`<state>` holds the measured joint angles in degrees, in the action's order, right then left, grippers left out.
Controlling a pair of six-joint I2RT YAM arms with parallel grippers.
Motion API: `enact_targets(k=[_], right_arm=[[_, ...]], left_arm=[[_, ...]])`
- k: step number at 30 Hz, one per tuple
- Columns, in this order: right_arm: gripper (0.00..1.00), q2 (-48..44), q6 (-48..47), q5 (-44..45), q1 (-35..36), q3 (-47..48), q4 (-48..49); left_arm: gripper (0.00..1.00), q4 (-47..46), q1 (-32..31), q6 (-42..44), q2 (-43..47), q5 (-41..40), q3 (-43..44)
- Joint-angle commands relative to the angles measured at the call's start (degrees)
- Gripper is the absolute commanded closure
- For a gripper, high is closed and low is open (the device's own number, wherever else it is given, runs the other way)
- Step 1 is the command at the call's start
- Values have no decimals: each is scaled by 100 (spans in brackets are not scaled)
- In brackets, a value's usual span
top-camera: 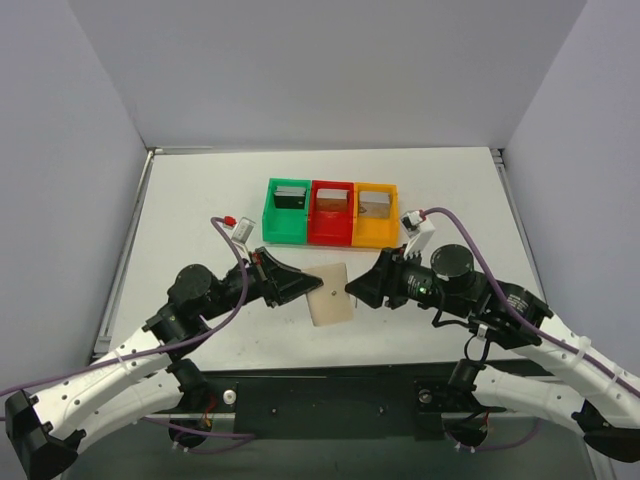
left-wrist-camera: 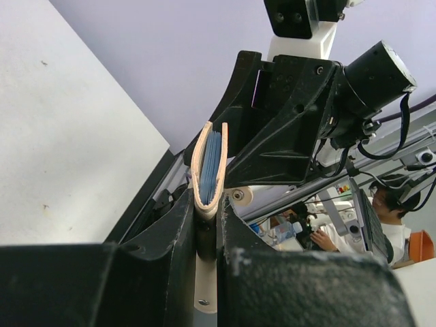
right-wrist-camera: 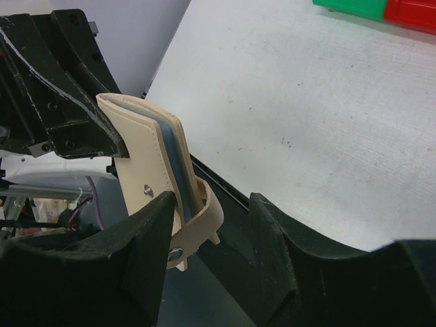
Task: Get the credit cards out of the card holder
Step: Open the card holder.
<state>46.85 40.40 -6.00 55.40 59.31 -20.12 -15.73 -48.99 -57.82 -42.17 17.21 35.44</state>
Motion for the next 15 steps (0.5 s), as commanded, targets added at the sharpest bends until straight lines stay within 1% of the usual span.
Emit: enact_targets(k=[1,7,15], right_arm=[[58,-62,82,-173,-134,-121,219],[62,-176,170,-279,-319,-227,219],[62,-168,214,-647,-433,-262,386]], left_arm=[[100,-844,21,-177,42,274,24],[100,-879,21,-194,121,344,-20],[100,-1116,21,-326,95,458,-169]])
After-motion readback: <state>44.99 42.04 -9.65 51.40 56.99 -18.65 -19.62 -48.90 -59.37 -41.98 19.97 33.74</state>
